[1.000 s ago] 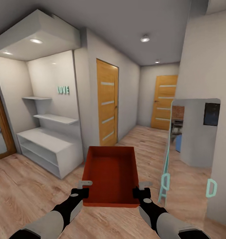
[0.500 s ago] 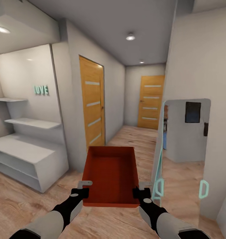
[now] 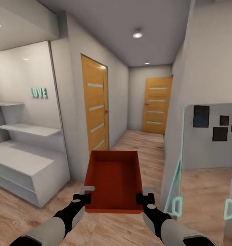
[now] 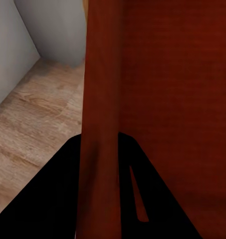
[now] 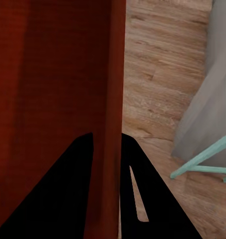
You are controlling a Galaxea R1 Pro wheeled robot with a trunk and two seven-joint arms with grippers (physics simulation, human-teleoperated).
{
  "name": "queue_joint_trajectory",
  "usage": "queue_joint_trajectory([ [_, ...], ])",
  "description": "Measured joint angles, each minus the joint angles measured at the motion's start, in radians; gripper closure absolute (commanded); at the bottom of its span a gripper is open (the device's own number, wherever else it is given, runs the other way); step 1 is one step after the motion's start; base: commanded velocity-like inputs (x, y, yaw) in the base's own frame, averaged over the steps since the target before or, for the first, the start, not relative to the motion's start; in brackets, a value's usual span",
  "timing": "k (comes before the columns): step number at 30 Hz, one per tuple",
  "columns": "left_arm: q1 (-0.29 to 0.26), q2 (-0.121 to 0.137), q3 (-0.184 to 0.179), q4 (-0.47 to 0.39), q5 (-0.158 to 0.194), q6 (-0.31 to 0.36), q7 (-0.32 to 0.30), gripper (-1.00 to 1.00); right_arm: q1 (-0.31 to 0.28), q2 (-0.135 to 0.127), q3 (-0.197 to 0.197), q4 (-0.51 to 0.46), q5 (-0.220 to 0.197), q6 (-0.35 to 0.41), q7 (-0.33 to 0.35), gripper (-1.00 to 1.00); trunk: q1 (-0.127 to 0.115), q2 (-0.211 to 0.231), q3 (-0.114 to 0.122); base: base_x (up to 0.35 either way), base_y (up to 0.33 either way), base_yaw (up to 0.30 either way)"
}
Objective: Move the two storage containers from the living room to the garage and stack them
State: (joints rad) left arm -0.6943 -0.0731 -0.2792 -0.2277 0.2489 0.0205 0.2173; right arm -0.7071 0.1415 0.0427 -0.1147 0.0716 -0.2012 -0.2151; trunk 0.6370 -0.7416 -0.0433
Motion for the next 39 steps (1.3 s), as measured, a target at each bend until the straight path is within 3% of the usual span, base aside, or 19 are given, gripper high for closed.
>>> queue_joint_trajectory([
  [6,0.0,0.0,-0.002,0.0,0.001,0.0,0.001,1.0,0.0,0.0,0.001,0.0,-0.002,0.0,0.0,1.0,0.0,0.0,0.0,0.318,0.183,-0.098],
  [39,0.0,0.002,0.0,0.0,0.0,0.0,-0.003,1.0,0.0,0.002,0.003,0.0,-0.003,0.0,-0.004,1.0,0.0,0.0,0.0,0.316,0.184,-0.243],
])
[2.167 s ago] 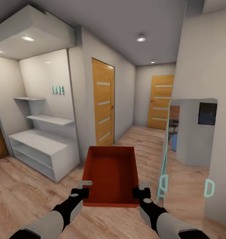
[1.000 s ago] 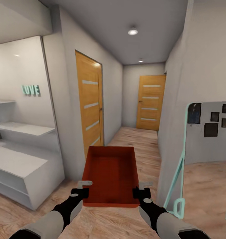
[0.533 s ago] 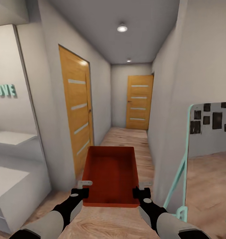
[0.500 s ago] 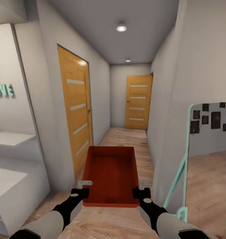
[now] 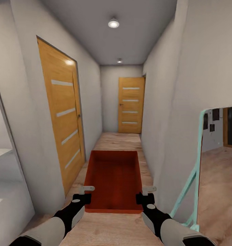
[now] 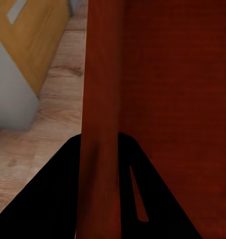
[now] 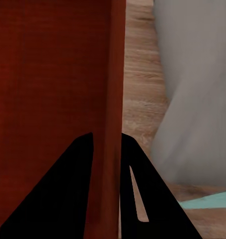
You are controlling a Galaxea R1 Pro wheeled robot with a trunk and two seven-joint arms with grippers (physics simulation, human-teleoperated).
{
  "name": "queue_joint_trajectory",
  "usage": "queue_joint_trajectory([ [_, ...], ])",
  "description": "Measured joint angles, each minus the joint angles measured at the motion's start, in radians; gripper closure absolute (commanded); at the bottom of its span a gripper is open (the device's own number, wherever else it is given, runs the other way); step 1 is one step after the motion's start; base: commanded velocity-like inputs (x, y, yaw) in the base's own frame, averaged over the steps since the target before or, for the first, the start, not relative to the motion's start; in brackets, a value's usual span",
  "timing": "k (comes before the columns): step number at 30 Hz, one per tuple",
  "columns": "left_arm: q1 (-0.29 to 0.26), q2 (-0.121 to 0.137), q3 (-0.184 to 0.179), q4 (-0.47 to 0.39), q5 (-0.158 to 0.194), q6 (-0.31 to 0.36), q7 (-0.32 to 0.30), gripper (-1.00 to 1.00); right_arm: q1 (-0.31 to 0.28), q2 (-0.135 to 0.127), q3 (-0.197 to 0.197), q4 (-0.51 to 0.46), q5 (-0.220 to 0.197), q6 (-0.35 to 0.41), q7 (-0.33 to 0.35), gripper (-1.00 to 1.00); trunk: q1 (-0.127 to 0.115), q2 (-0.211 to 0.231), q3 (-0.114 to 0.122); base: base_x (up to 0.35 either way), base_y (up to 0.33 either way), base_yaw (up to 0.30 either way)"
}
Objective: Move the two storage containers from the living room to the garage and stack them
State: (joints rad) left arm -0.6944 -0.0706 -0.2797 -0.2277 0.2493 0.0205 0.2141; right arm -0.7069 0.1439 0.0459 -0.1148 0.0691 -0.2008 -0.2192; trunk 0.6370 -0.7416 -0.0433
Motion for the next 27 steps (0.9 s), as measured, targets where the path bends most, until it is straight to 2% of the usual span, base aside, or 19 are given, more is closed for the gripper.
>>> queue_joint_trajectory([
  [27,0.0,0.003,-0.001,0.0,-0.002,0.0,-0.003,1.0,0.0,0.003,0.002,0.001,-0.001,0.0,-0.004,1.0,0.0,0.0,0.0,0.313,0.173,-0.004],
])
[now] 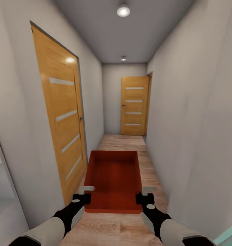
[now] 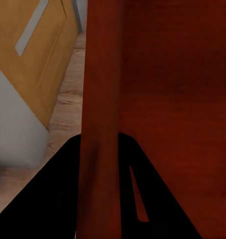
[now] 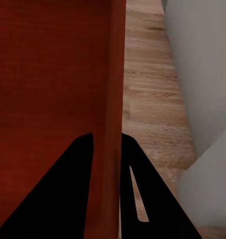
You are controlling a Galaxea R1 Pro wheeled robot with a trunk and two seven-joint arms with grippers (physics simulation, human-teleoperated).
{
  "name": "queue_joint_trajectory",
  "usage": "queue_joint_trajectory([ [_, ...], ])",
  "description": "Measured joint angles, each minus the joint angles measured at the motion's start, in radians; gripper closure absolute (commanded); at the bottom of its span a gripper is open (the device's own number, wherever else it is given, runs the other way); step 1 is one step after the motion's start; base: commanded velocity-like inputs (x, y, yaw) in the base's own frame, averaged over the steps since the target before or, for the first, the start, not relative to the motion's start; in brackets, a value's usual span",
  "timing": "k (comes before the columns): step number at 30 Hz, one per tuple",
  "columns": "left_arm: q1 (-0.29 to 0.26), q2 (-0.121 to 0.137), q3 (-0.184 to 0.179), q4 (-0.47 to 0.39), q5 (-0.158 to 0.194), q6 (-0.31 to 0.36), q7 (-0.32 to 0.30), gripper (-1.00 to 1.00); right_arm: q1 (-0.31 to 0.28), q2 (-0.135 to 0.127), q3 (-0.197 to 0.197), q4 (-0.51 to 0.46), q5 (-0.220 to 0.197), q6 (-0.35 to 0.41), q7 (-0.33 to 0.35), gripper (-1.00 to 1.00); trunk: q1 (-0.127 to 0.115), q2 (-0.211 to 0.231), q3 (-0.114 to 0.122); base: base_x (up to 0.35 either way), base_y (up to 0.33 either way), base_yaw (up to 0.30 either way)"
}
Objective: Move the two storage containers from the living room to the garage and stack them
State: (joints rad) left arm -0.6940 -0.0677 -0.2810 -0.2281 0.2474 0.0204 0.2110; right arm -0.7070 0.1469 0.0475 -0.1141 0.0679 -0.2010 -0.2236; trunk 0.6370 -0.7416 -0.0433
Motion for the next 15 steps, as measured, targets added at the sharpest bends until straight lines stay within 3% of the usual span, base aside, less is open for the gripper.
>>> queue_joint_trajectory([
  [15,0.0,0.001,0.0,0.0,-0.001,0.0,-0.002,1.0,0.0,0.001,0.0,0.0,-0.001,-0.001,-0.002,1.0,0.0,0.0,0.0,0.321,0.028,0.0],
])
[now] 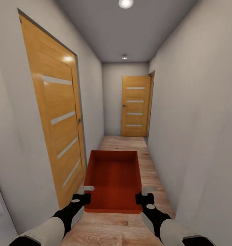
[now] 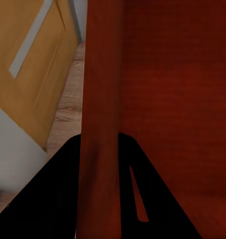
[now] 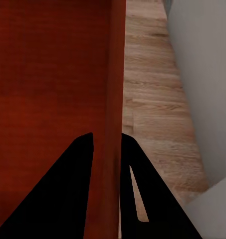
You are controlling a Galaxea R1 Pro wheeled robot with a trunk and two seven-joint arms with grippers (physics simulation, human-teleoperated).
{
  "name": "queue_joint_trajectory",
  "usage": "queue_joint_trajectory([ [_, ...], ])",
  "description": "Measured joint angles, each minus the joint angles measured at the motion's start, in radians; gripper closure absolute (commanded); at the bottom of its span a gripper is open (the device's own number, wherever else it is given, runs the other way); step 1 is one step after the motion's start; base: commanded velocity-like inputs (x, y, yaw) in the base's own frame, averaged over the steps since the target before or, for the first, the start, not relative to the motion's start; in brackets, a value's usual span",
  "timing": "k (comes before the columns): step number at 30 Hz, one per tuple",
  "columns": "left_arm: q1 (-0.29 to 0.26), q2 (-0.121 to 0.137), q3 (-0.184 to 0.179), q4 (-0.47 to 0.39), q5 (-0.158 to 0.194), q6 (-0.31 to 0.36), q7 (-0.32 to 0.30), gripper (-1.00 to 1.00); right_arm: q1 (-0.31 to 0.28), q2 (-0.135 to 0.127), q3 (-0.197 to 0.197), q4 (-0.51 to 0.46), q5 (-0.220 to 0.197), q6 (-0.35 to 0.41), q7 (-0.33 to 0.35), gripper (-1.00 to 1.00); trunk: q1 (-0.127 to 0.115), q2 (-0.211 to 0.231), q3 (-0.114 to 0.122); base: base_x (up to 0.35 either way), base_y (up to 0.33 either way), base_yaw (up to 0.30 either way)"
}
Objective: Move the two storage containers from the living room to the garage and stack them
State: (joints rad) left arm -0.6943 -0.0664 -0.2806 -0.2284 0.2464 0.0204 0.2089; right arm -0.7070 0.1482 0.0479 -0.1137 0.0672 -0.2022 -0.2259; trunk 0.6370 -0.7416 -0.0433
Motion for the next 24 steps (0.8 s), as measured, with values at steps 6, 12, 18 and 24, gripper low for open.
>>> queue_joint_trajectory([
  [6,0.0,0.0,0.001,0.0,0.0,0.0,0.0,1.0,0.0,0.0,0.0,0.0,0.0,0.0,0.0,1.0,0.0,0.0,0.0,0.322,0.0,0.0],
  [12,0.0,0.0,0.0,0.0,0.0,0.0,0.0,1.0,0.0,0.0,0.0,0.0,-0.001,0.0,-0.001,1.0,0.0,0.0,0.0,0.322,0.0,0.0],
  [18,0.0,0.001,0.001,0.0,-0.001,0.0,-0.002,1.0,0.0,0.001,0.0,0.0,0.0,0.0,-0.002,1.0,0.0,0.0,0.0,0.322,0.0,0.0],
  [24,0.0,0.003,0.003,0.001,-0.002,0.0,-0.006,1.0,0.0,0.004,0.002,0.001,-0.001,0.0,-0.006,1.0,0.0,0.0,0.0,0.322,0.0,0.0],
])
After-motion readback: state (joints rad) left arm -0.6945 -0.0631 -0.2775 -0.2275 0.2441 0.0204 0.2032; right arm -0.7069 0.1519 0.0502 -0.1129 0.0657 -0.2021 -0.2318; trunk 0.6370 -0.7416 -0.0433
